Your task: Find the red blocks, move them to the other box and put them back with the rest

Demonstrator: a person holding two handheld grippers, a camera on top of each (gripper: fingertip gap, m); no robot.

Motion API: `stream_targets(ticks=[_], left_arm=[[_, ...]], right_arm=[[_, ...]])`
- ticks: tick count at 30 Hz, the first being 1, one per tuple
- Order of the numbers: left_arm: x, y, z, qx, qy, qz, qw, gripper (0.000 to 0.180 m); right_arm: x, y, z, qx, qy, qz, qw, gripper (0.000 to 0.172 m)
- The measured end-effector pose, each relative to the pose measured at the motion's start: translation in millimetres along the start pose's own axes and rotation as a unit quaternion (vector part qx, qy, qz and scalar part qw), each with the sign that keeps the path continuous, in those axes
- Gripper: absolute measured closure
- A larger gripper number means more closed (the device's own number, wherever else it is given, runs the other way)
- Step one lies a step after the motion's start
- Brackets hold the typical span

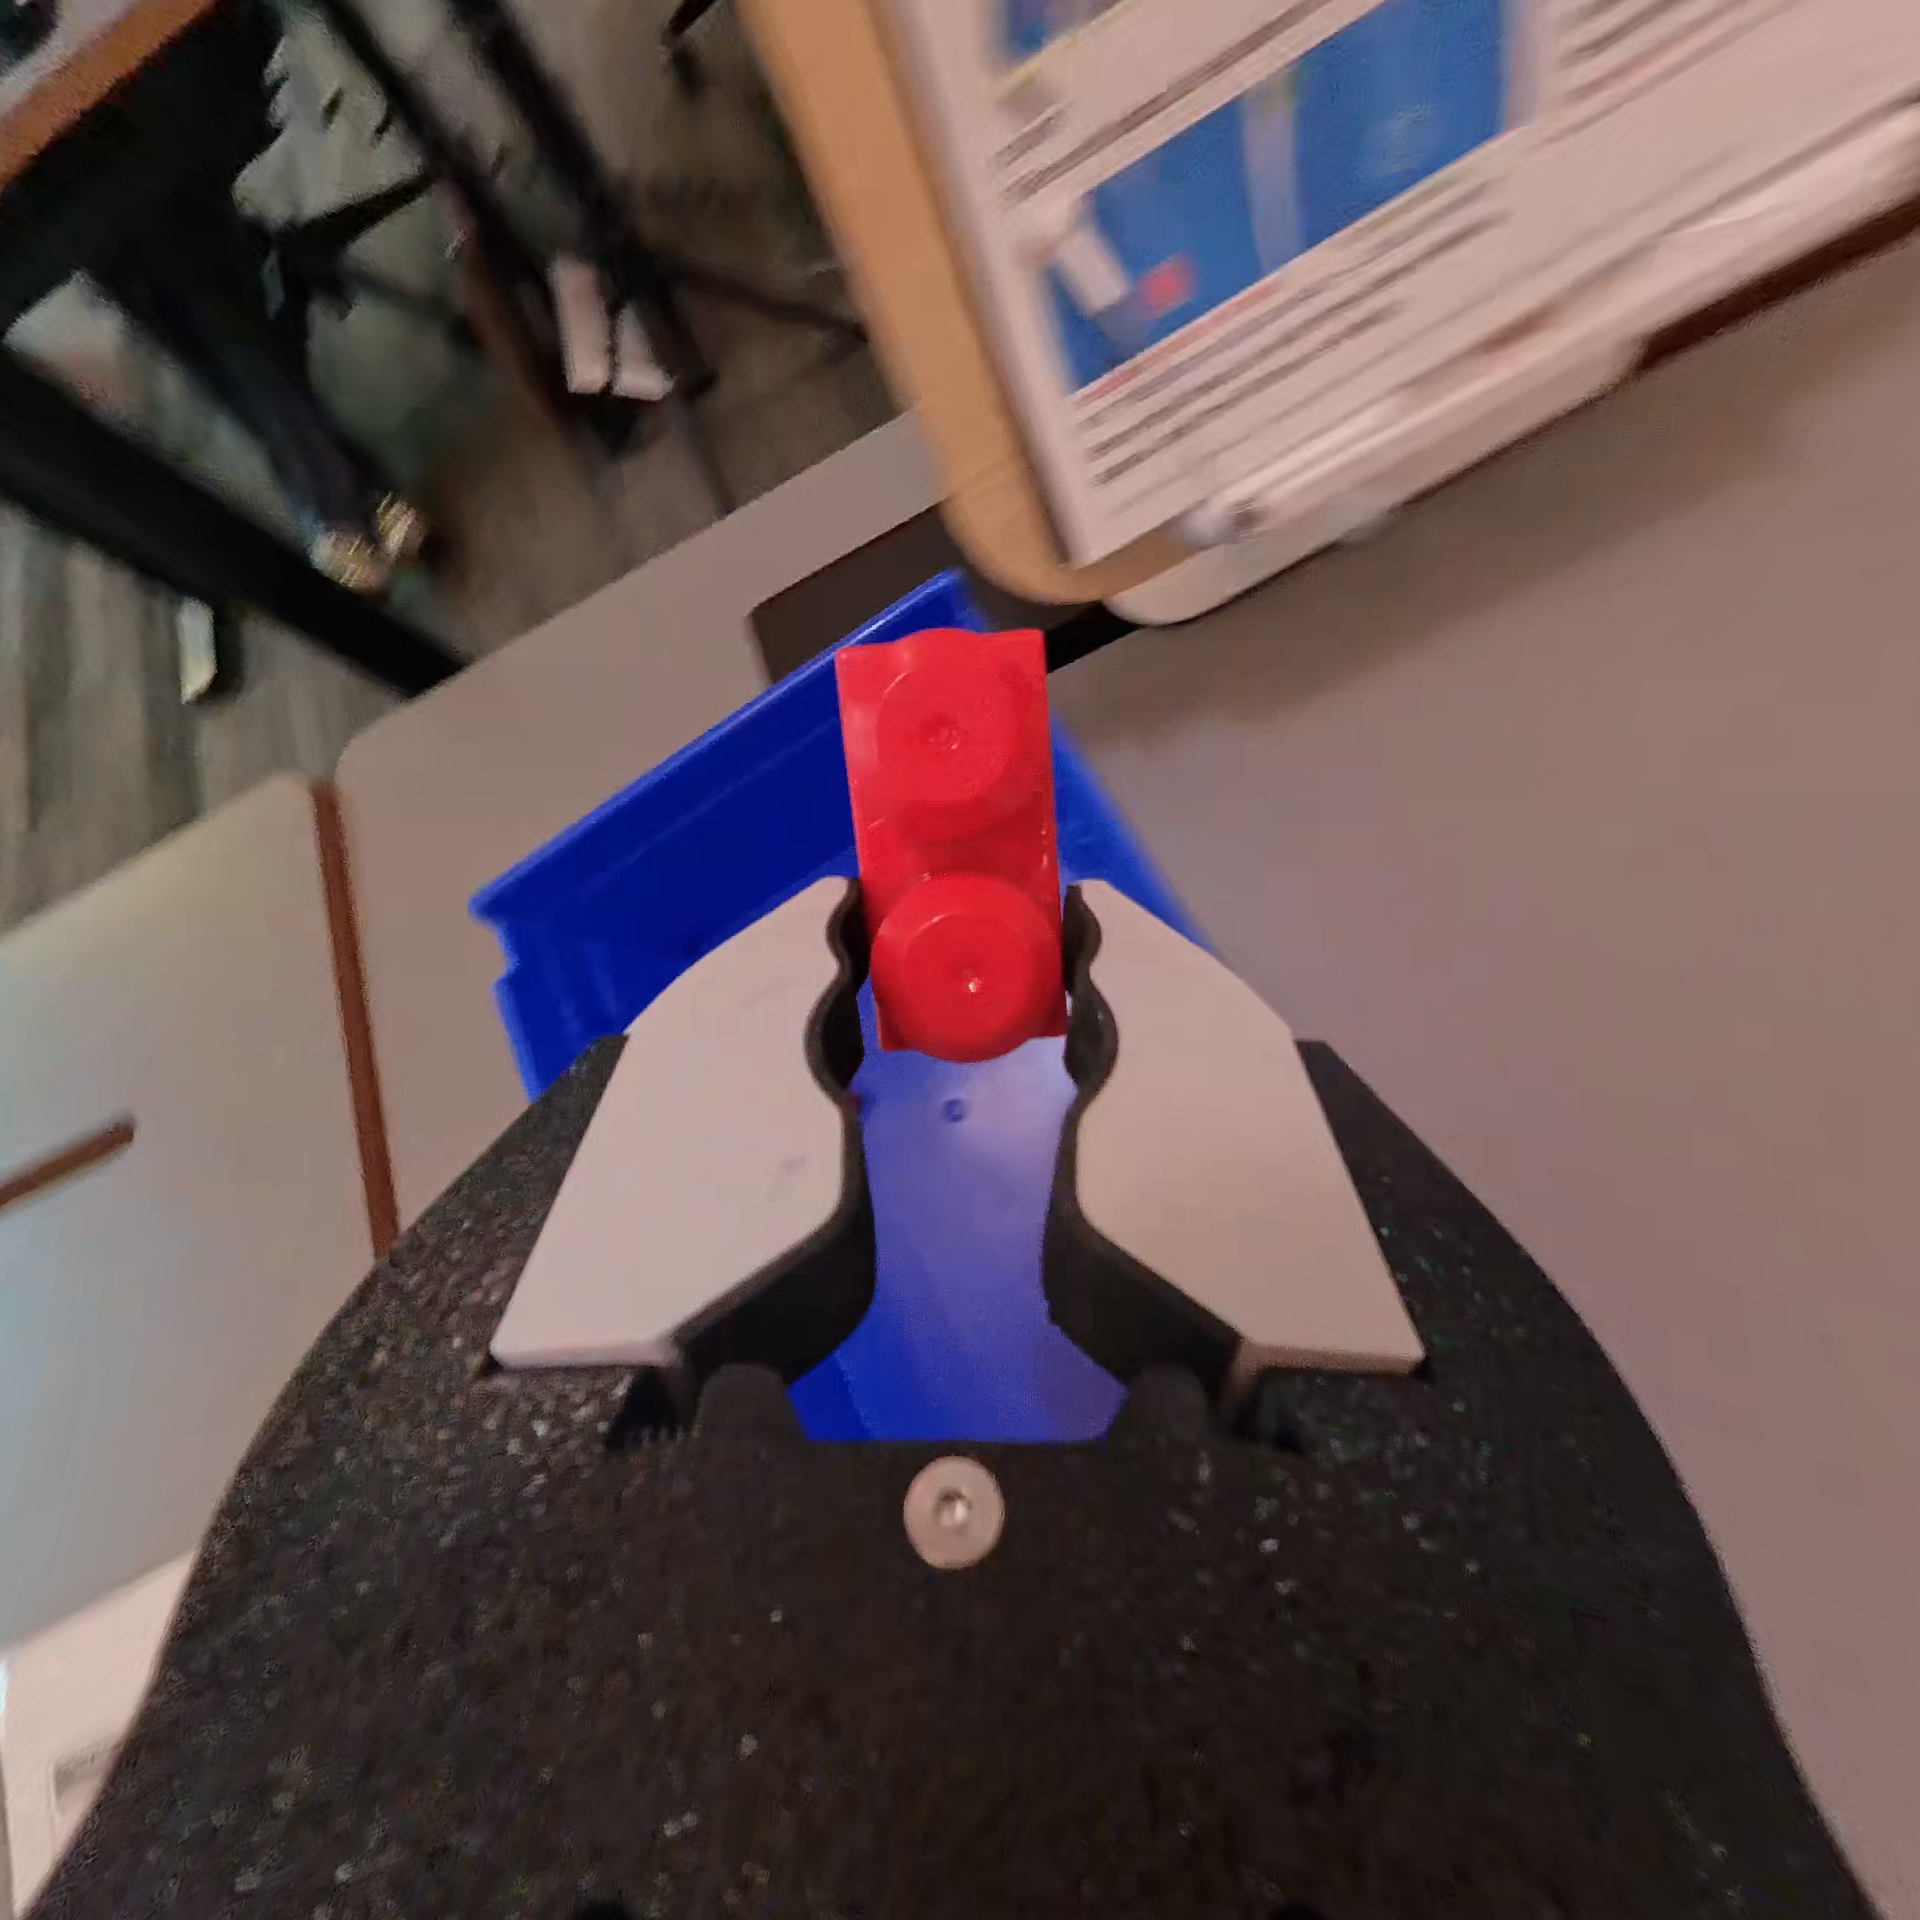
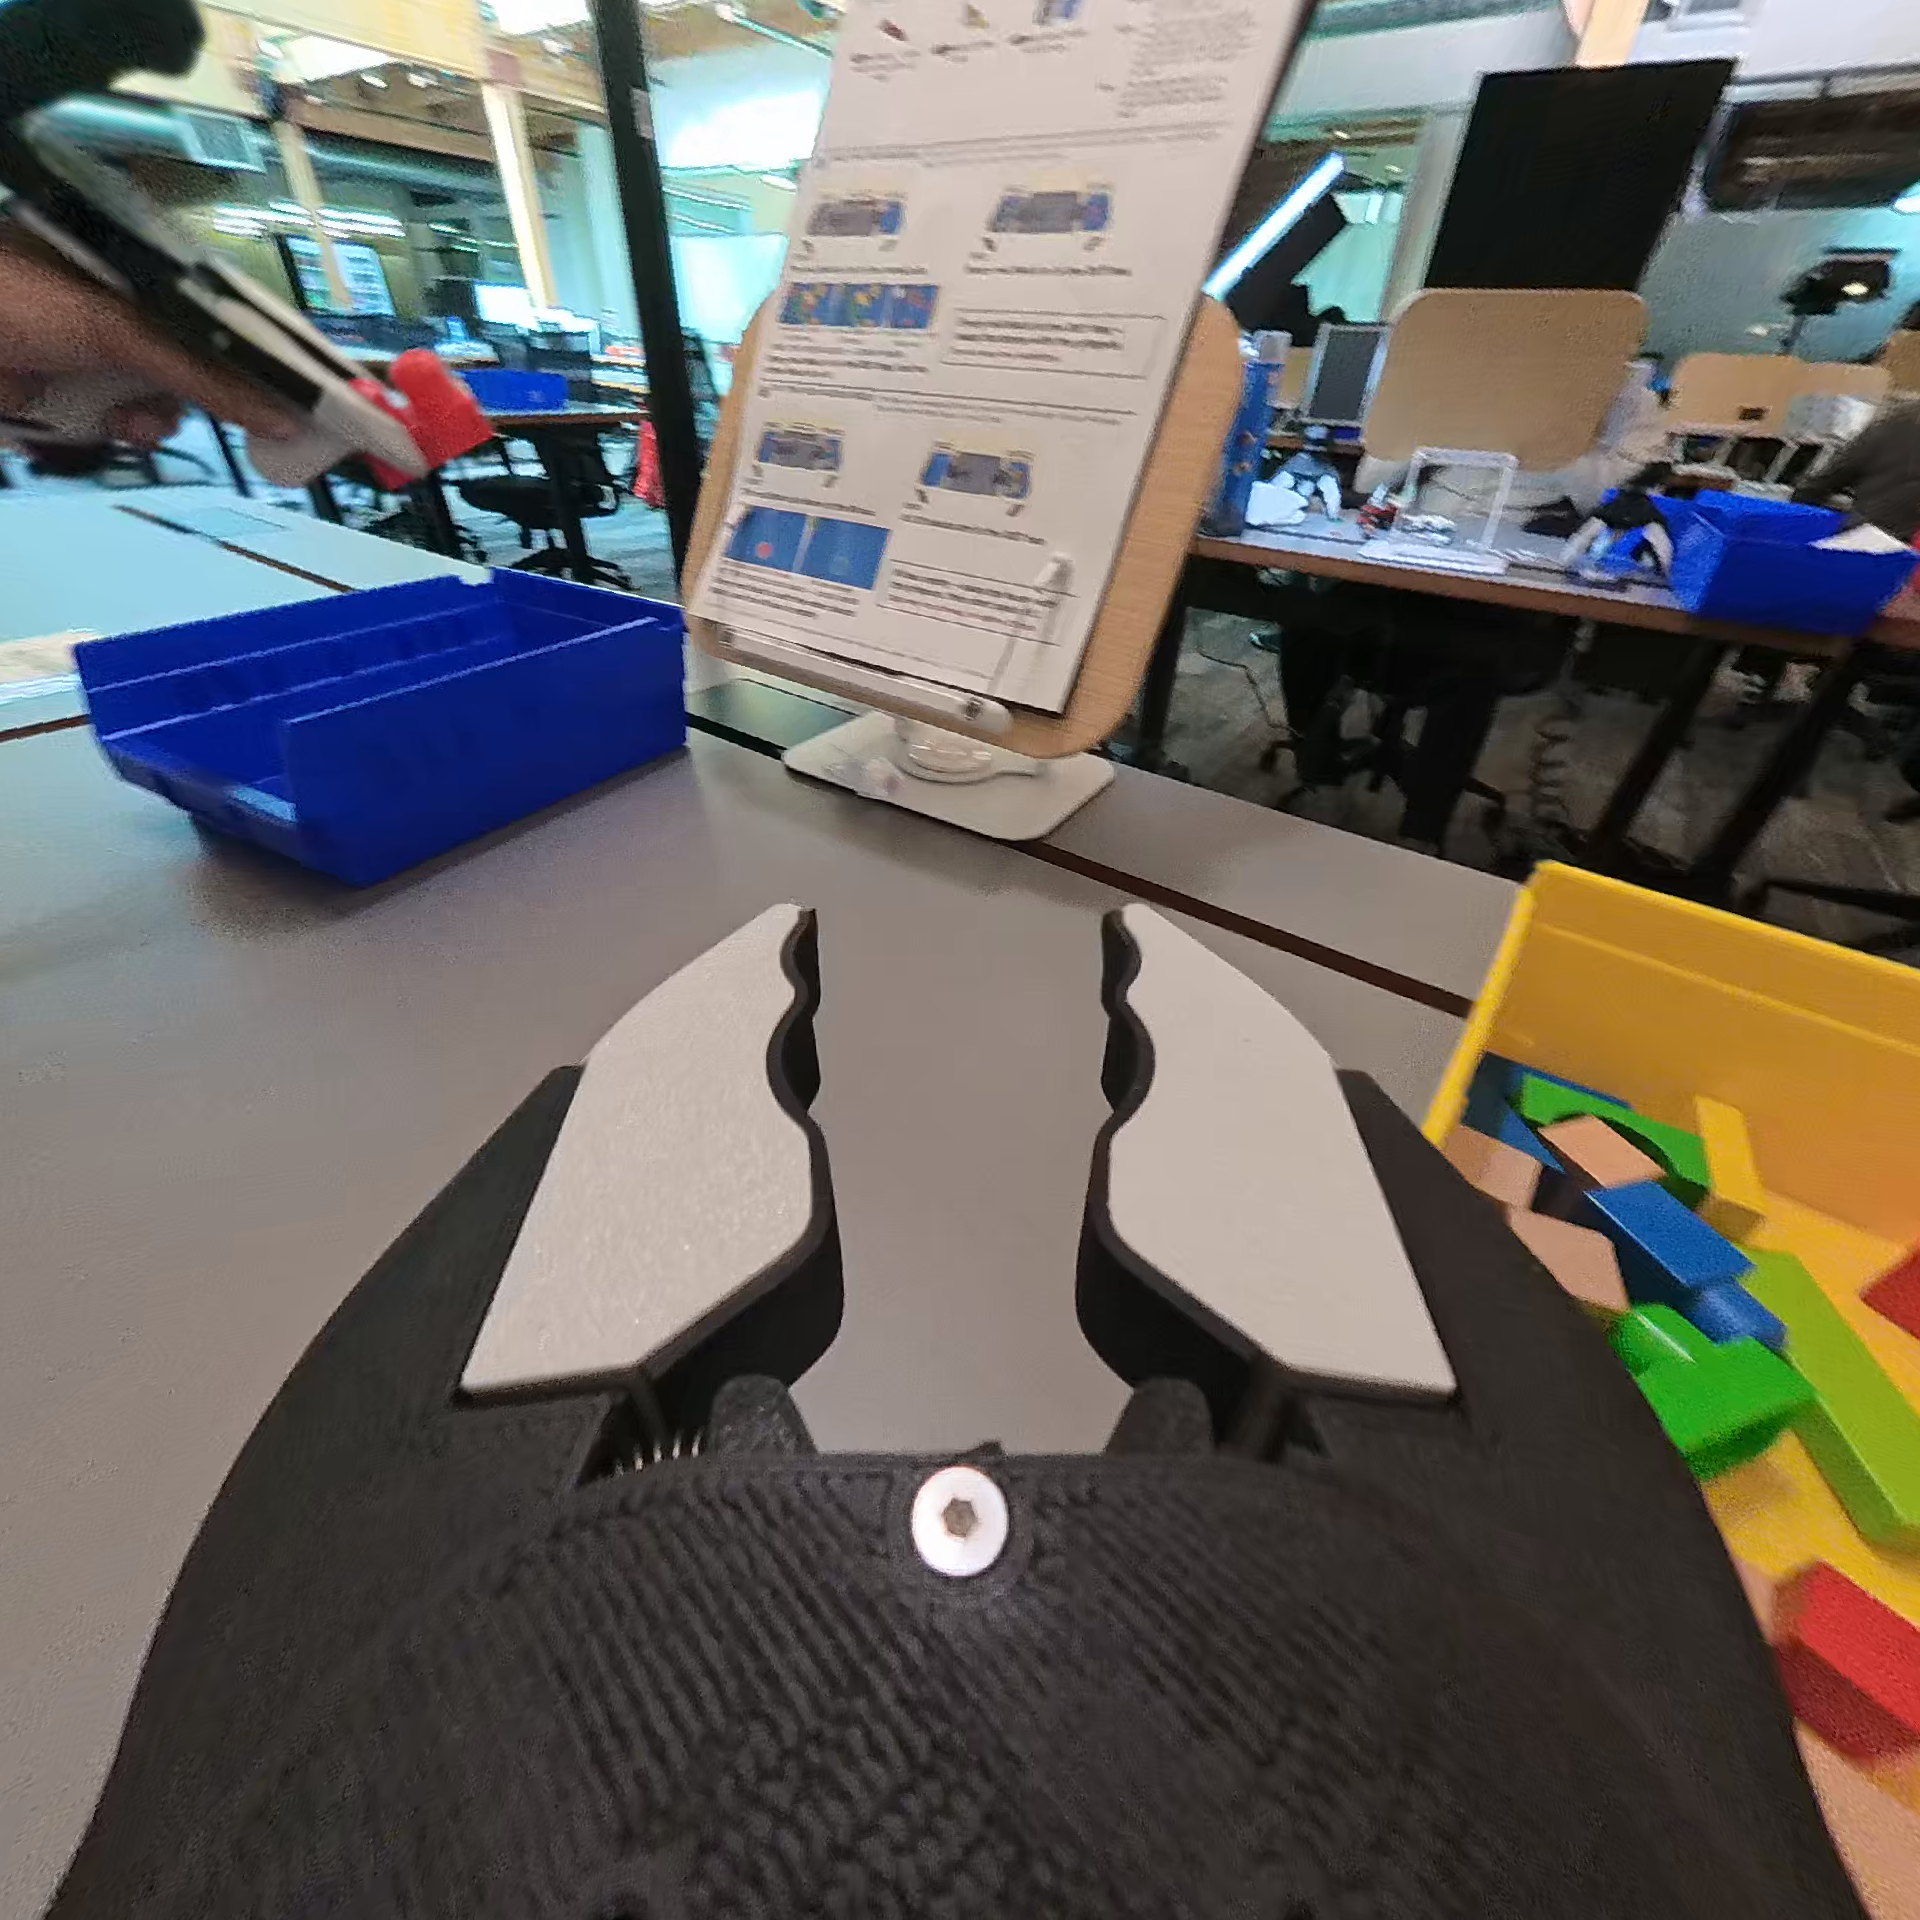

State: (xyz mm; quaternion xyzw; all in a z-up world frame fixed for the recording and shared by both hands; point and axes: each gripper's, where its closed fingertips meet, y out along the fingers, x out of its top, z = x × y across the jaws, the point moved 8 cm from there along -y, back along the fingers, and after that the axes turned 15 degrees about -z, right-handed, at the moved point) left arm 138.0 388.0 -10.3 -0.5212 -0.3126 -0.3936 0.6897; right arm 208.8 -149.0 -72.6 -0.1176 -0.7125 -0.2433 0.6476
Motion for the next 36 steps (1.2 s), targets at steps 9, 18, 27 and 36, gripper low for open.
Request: stream_targets(ticks=[9, 18, 27, 36], left_arm=[[43.8, -56.9, -157.1, -0.359, 0.144, -0.091, 0.918, 0.145], [38.9, -80.5, -251.1, -0.510, 0.238, -0.092, 0.821, 0.145], [15.5, -84.9, -285.9, -0.546, 0.319, -0.059, 0.773, 0.145], [1.6, -78.0, -297.7, -0.556, 0.339, -0.044, 0.758, 0.145]], right_arm=[[12.3, 20.0, 67.0, 0.165, -0.010, -0.037, 0.986, 0.121], [3.9, 35.2, 117.6, 0.266, -0.030, -0.037, 0.963, 0.117], [-0.2, 37.9, 134.0, 0.306, -0.033, -0.032, 0.951, 0.118], [-9.5, 38.4, 146.9, 0.346, -0.085, 0.005, 0.934, 0.135]])
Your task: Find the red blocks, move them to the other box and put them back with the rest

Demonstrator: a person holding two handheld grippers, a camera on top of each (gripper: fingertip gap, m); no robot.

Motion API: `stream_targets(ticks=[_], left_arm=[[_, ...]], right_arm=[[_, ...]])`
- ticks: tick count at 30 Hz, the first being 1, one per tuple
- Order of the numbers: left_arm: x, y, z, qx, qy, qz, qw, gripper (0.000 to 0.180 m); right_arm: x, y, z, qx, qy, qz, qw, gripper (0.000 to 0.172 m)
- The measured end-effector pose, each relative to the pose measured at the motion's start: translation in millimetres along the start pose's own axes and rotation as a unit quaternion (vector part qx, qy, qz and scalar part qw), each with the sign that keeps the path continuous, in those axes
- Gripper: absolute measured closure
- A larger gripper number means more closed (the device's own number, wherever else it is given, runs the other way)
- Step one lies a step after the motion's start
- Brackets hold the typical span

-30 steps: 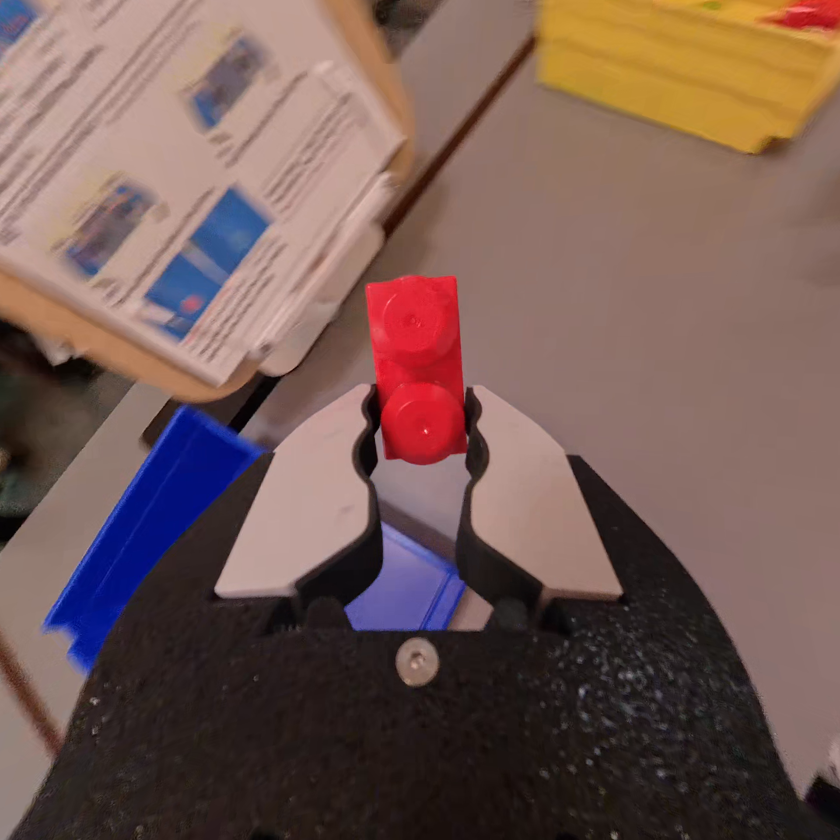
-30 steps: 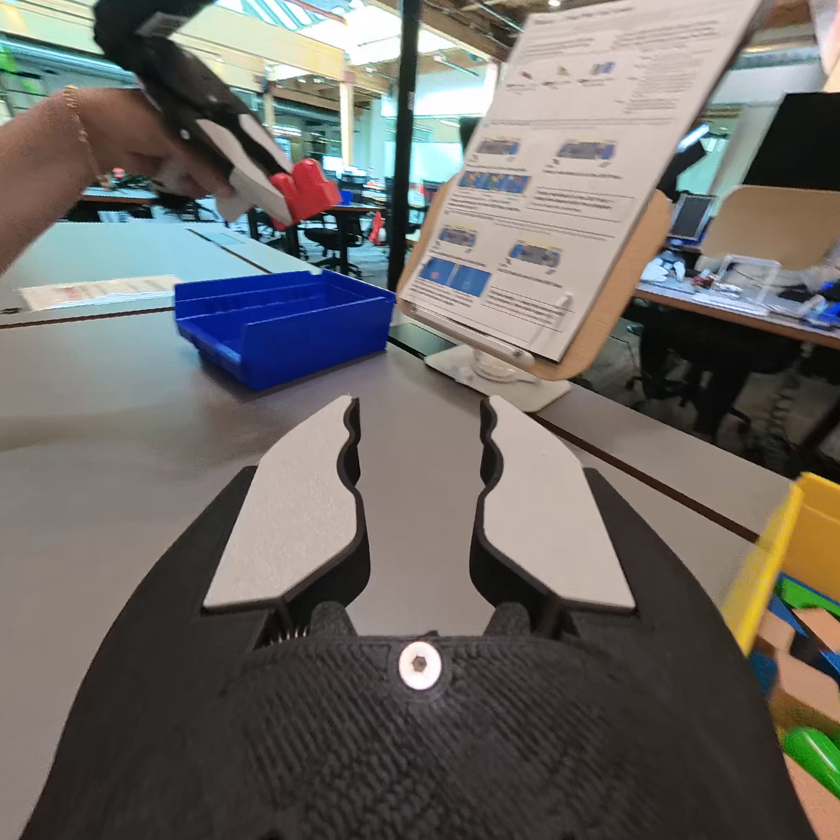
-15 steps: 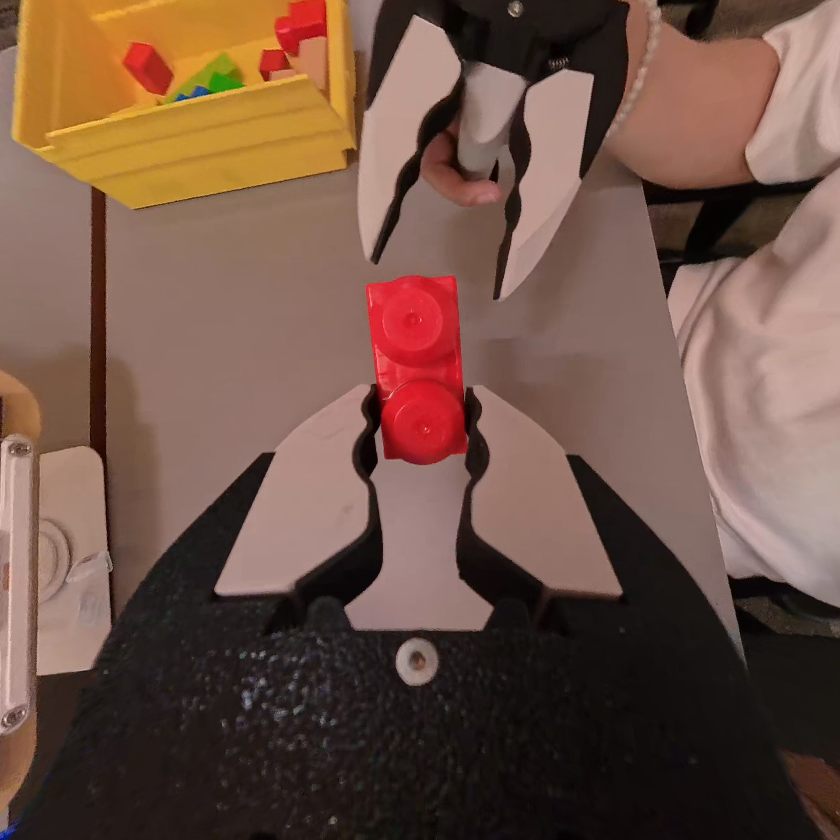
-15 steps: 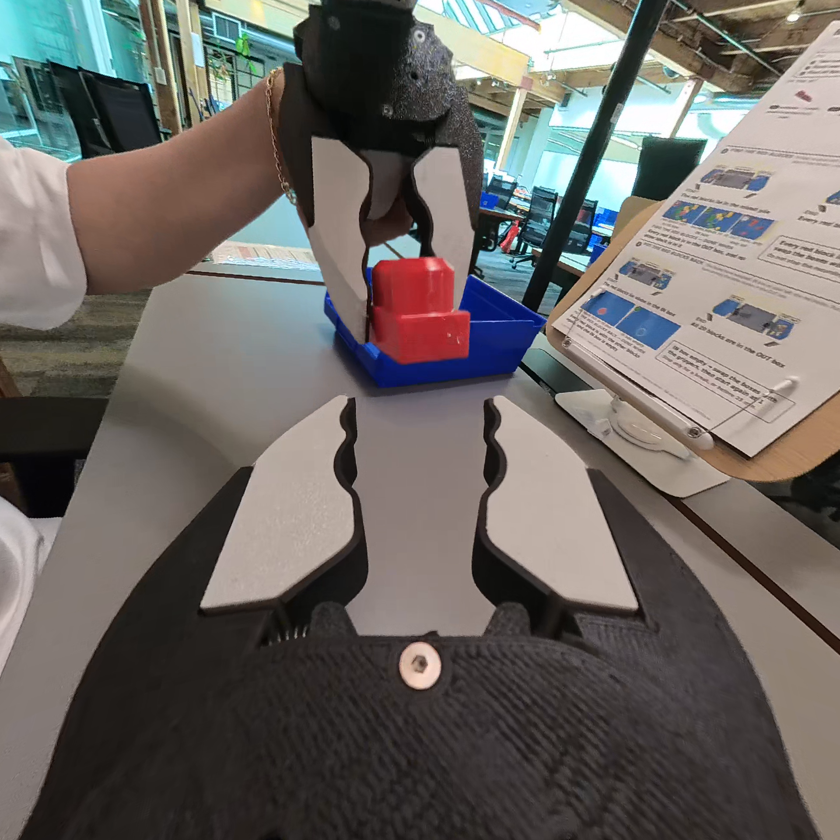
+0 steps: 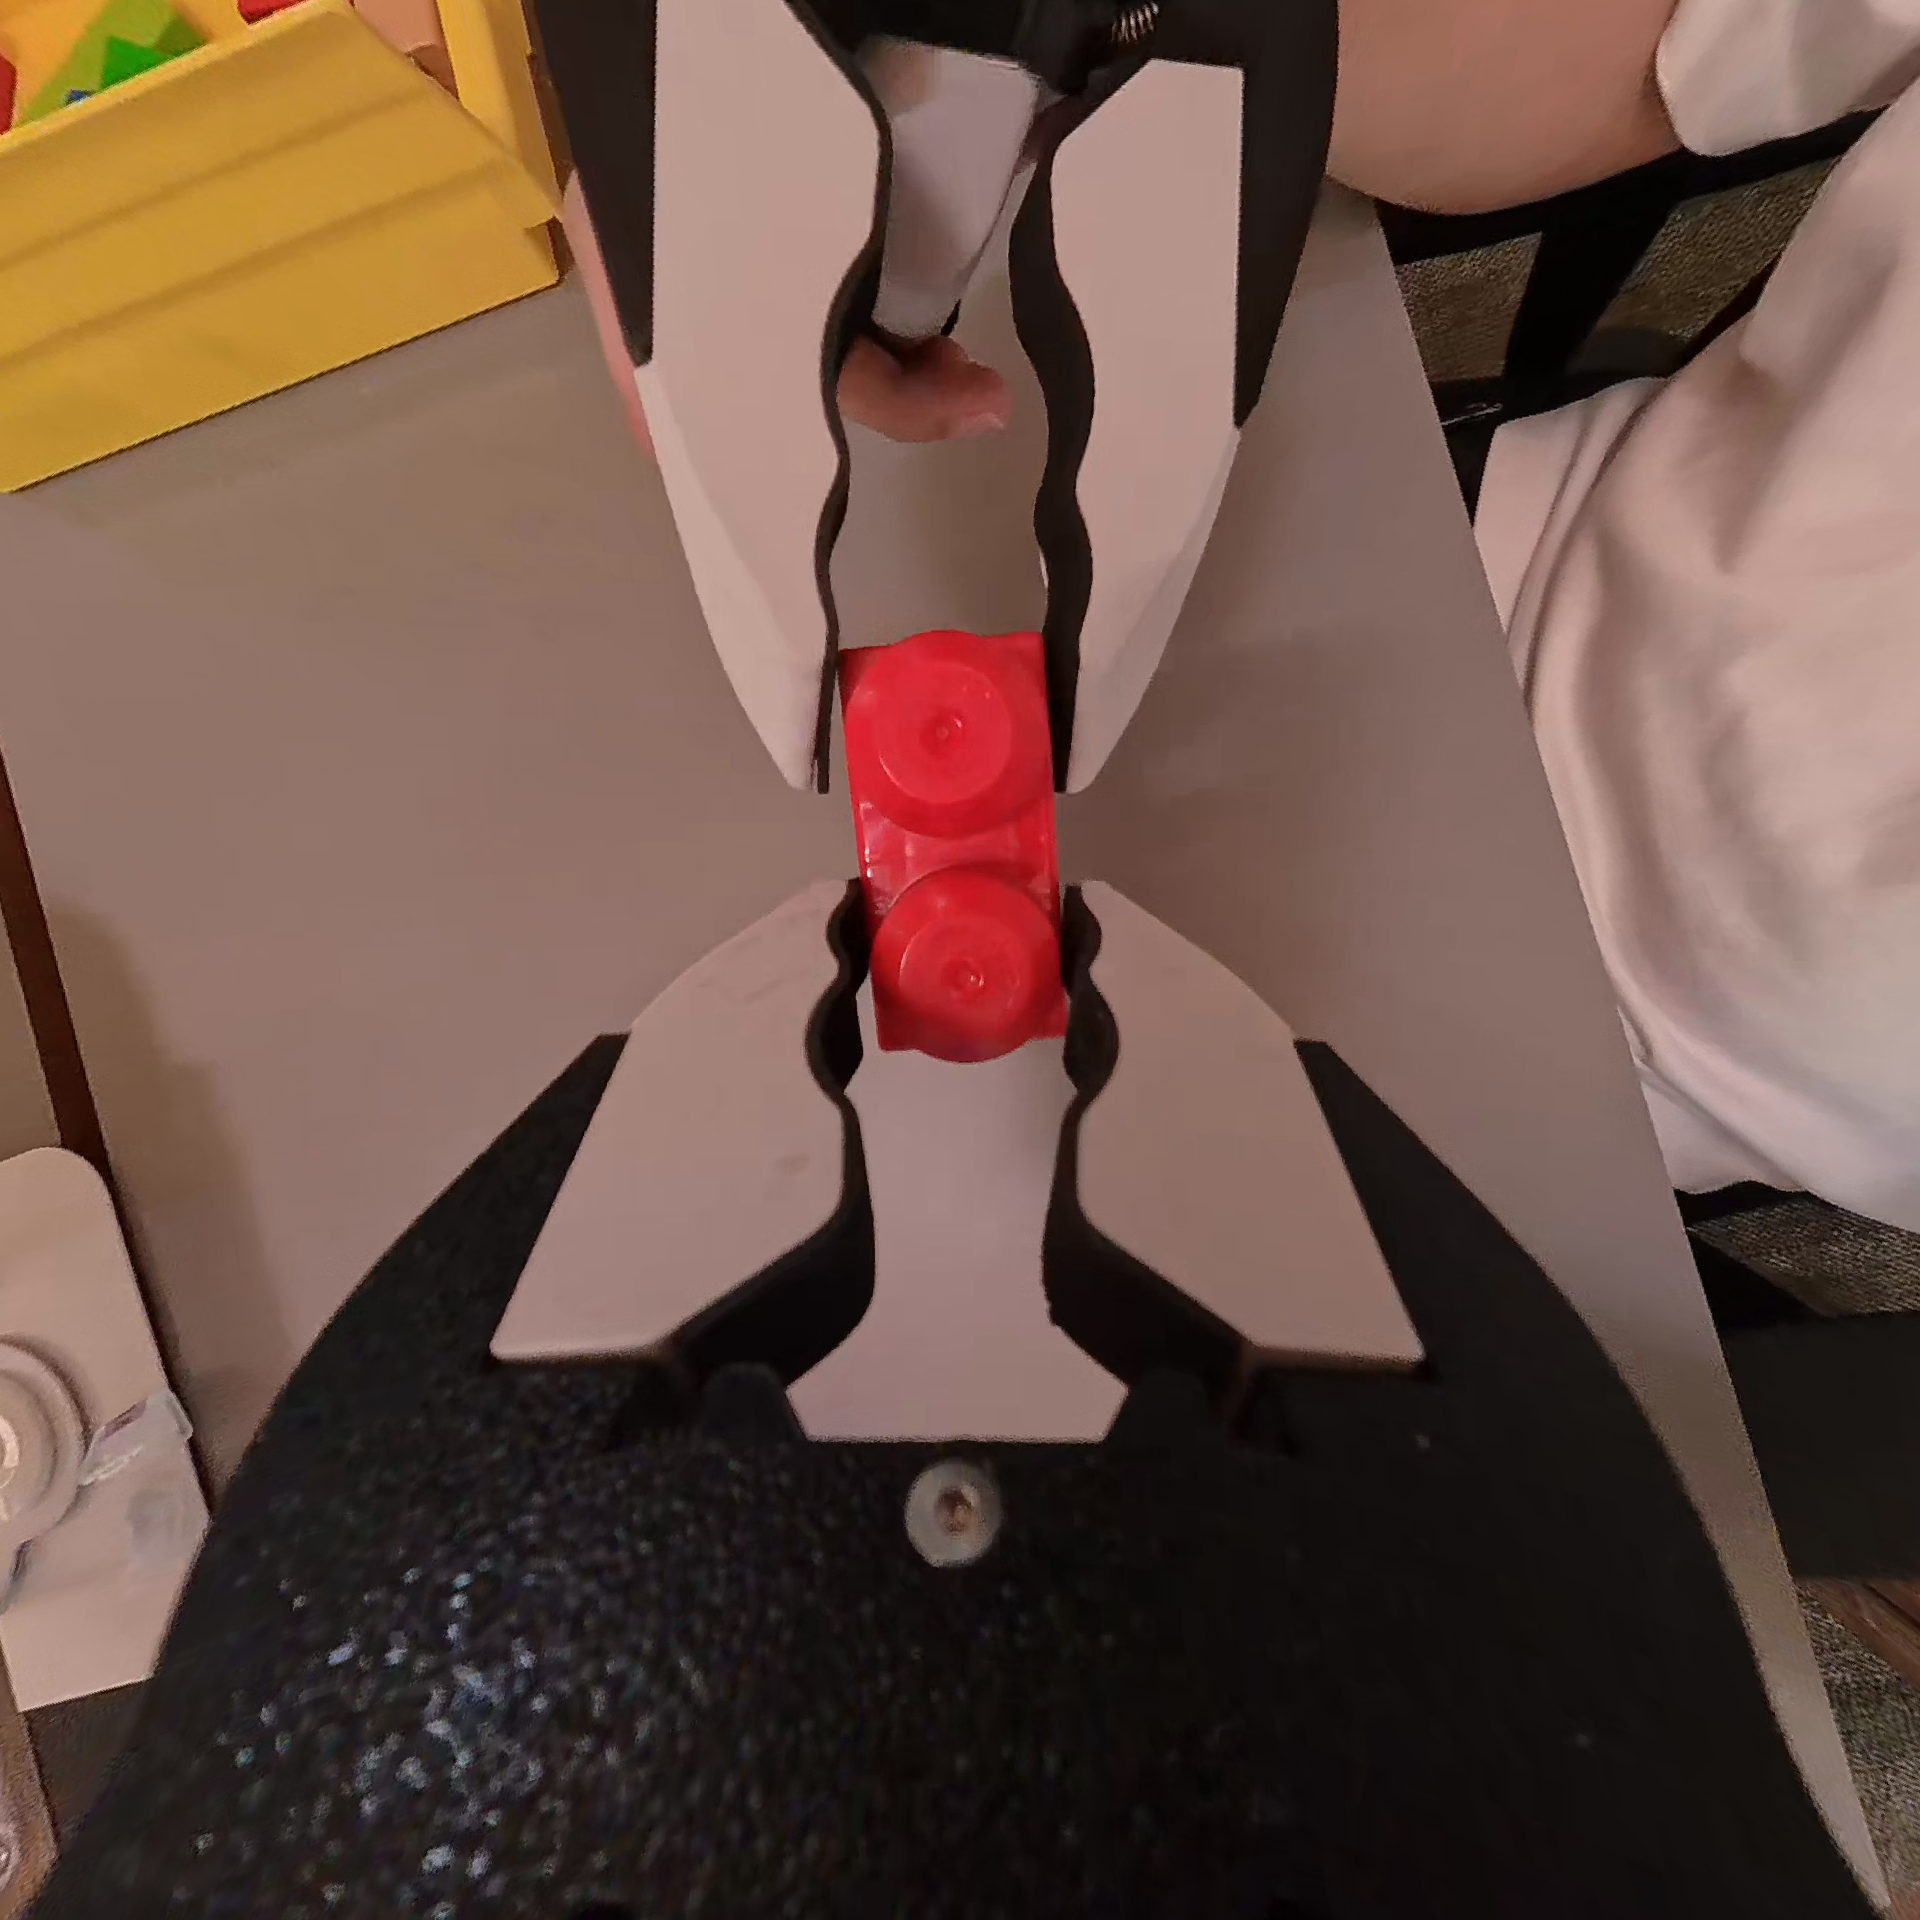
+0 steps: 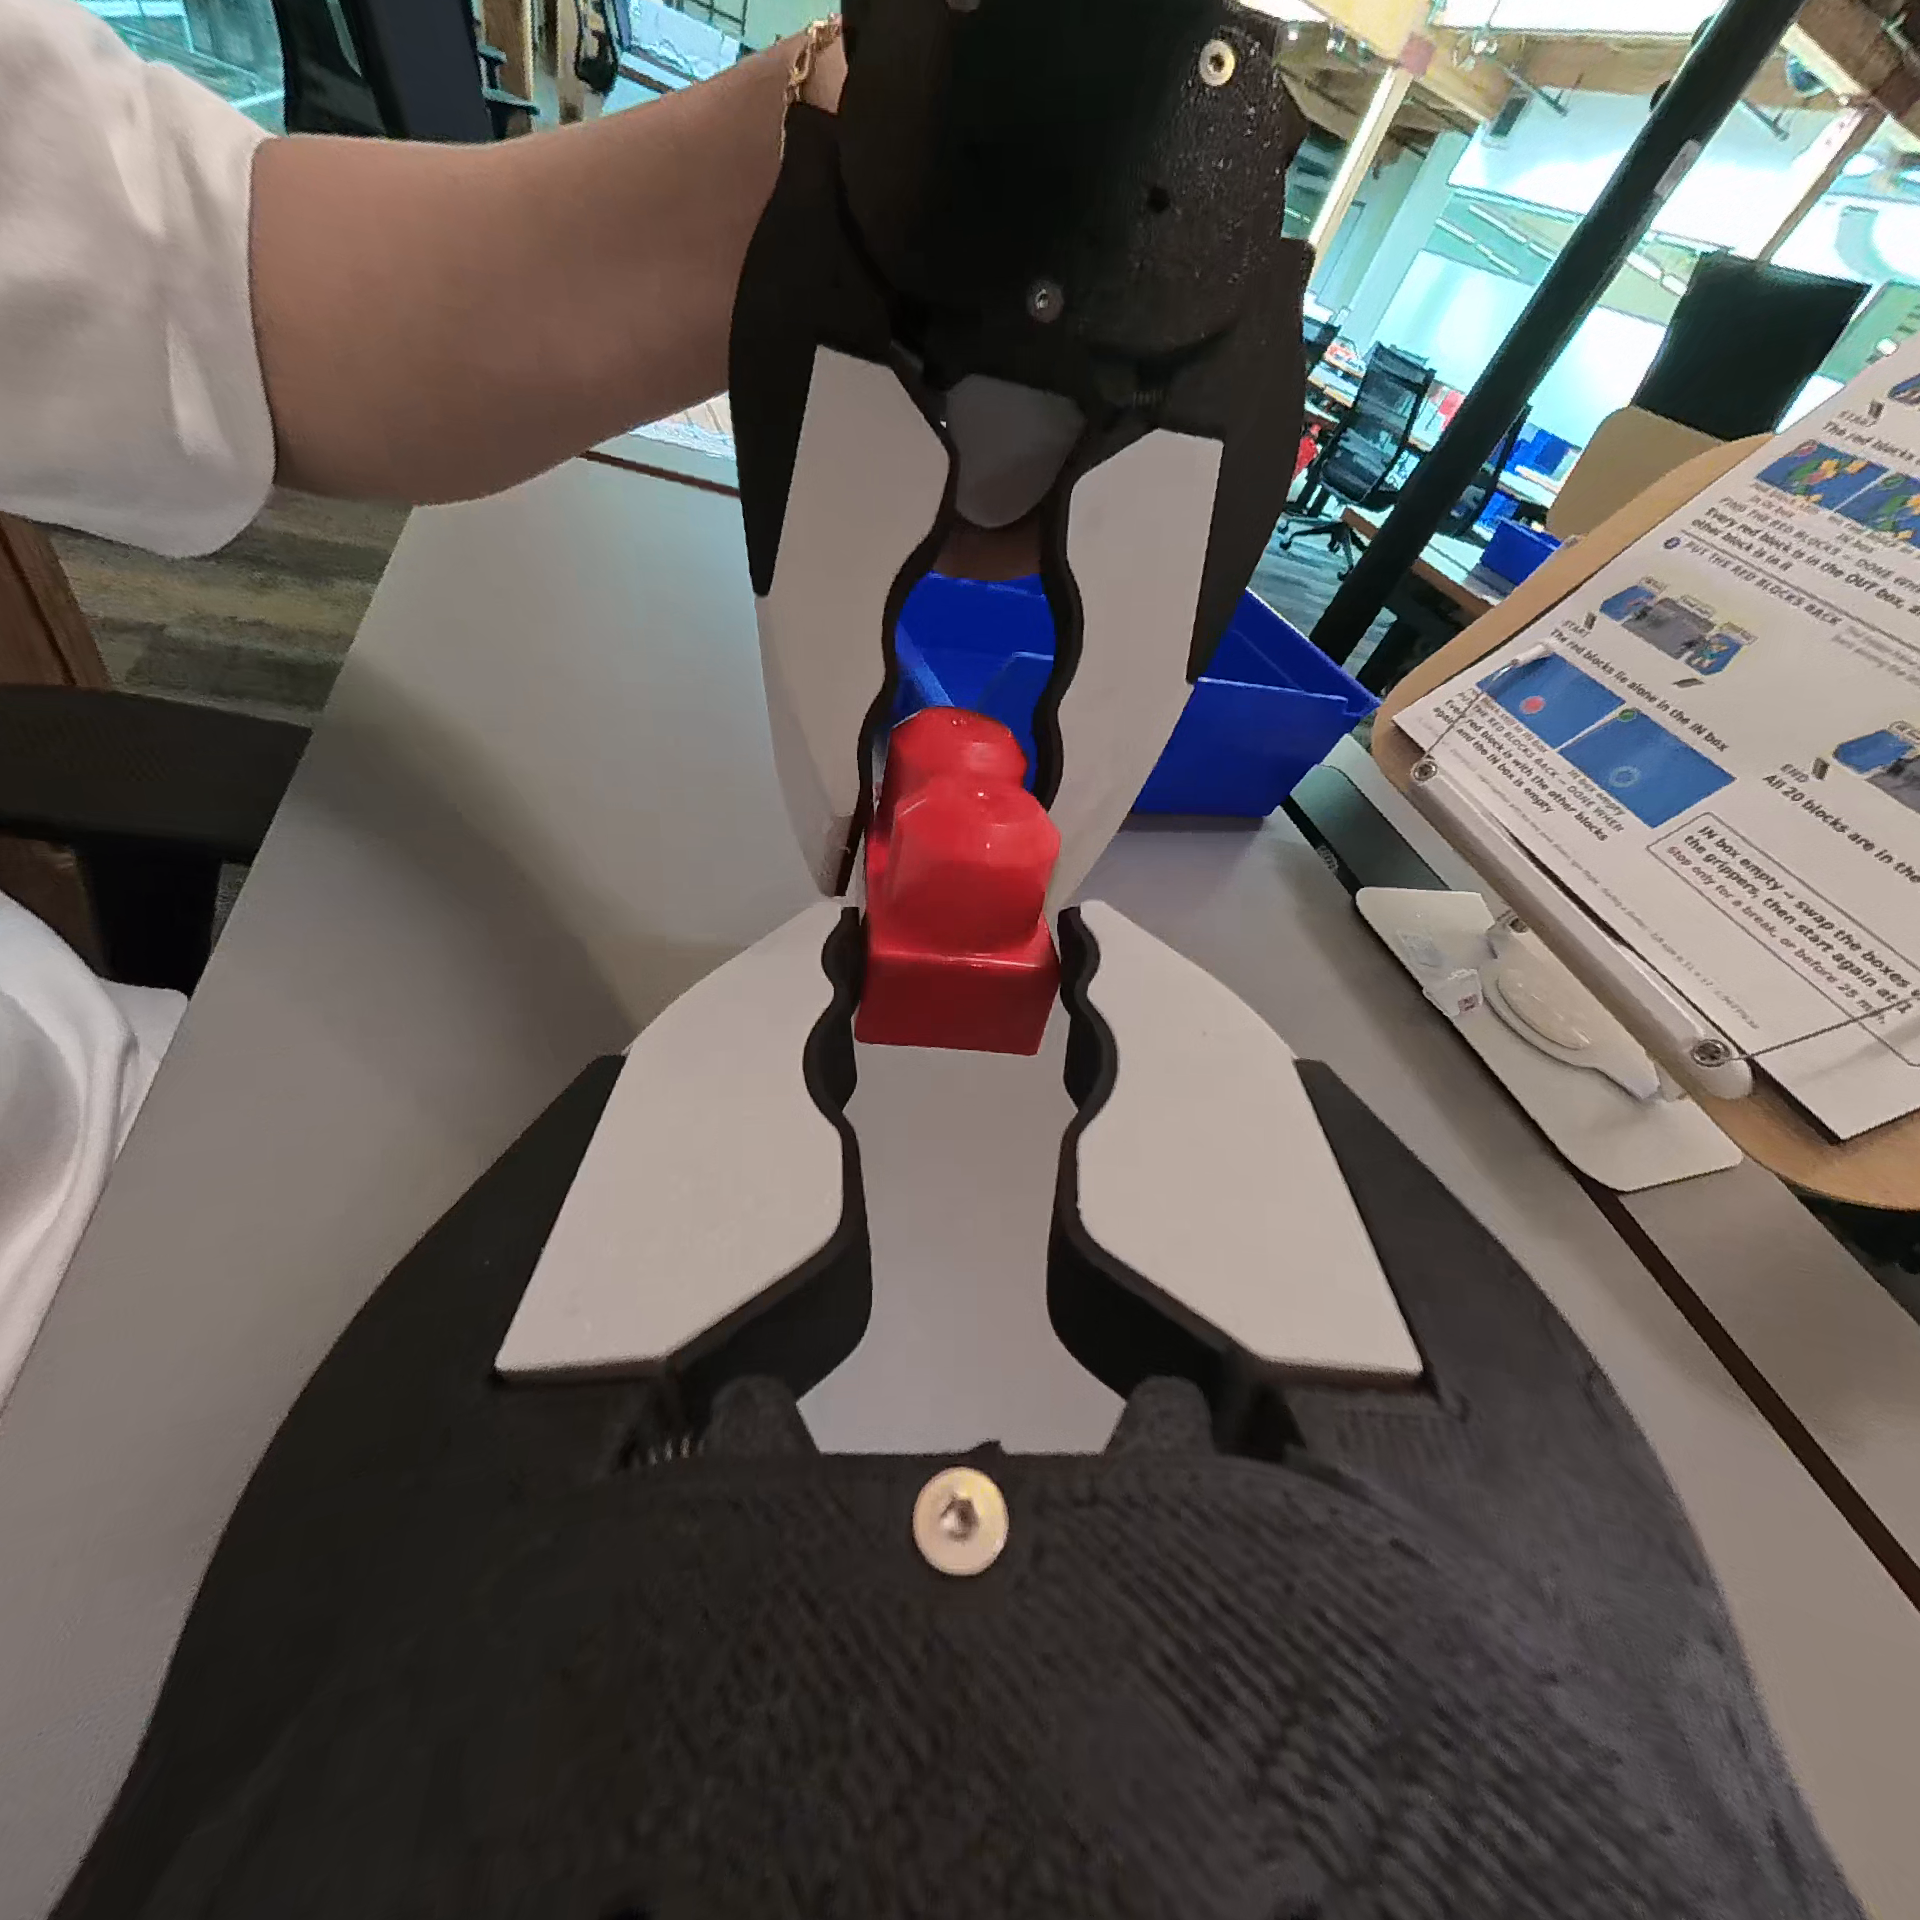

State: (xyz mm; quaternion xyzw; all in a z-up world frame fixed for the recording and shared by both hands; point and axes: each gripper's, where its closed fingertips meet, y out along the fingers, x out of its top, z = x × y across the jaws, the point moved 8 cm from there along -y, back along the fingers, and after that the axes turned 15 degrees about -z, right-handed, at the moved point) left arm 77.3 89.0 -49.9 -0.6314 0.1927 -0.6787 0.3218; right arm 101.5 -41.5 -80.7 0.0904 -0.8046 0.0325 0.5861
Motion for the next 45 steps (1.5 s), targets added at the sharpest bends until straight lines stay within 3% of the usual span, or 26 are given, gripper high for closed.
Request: stream_targets(ticks=[5, 7, 10, 12, 15, 18, 21, 26, 35, 37, 38, 45], left_arm=[[-1.9, -0.7, 3.5, 0.026, -0.032, -0.040, 0.998, 0.145], [-4.0, -1.4, 10.3, 0.091, -0.048, -0.064, 0.993, 0.143], [-14.3, -5.1, 20.5, 0.199, -0.075, -0.076, 0.974, 0.120], [-21.0, -6.3, 21.0, 0.234, -0.104, -0.103, 0.961, 0.117], [-33.1, -5.4, 18.5, 0.262, -0.132, -0.127, 0.948, 0.118], [-47.2, 0.7, 17.5, 0.272, -0.140, -0.117, 0.945, 0.121], [-58.1, 7.6, 19.5, 0.277, -0.158, -0.110, 0.941, 0.122], [-67.9, 15.2, 22.2, 0.274, -0.201, -0.119, 0.933, 0.125], [-81.1, 14.7, 23.5, 0.285, -0.235, -0.092, 0.925, 0.125], [-82.7, 14.3, 23.9, 0.288, -0.243, -0.093, 0.921, 0.124], [-83.9, 14.1, 23.7, 0.291, -0.247, -0.094, 0.920, 0.124], [-97.7, 4.7, 15.4, 0.312, -0.271, -0.093, 0.906, 0.124]], right_arm=[[1.9, -3.3, -8.1, -0.005, 0.036, 0.006, 0.999, 0.135], [2.5, -10.7, -17.8, -0.046, 0.035, 0.012, 0.998, 0.135], [8.0, -47.6, -46.7, -0.165, 0.041, 0.020, 0.985, 0.135], [11.1, -92.9, -71.8, -0.281, 0.055, 0.024, 0.958, 0.135], [3.5, -174.1, -108.1, -0.462, 0.063, 0.061, 0.883, 0.135], [-8.8, -228.0, -149.3, -0.546, 0.065, 0.090, 0.831, 0.135], [-29.6, -244.2, -198.9, -0.560, 0.090, 0.103, 0.817, 0.135], [-89.0, -225.4, -262.9, -0.519, 0.149, 0.164, 0.826, 0.135], [-149.8, -191.7, -293.4, -0.476, 0.176, 0.200, 0.838, 0.130], [-151.8, -195.0, -293.1, -0.489, 0.169, 0.211, 0.829, 0.097], [-149.4, -197.1, -290.9, -0.489, 0.166, 0.213, 0.829, 0.091], [-78.4, -212.1, -238.2, -0.492, 0.157, 0.132, 0.846, 0.085]])
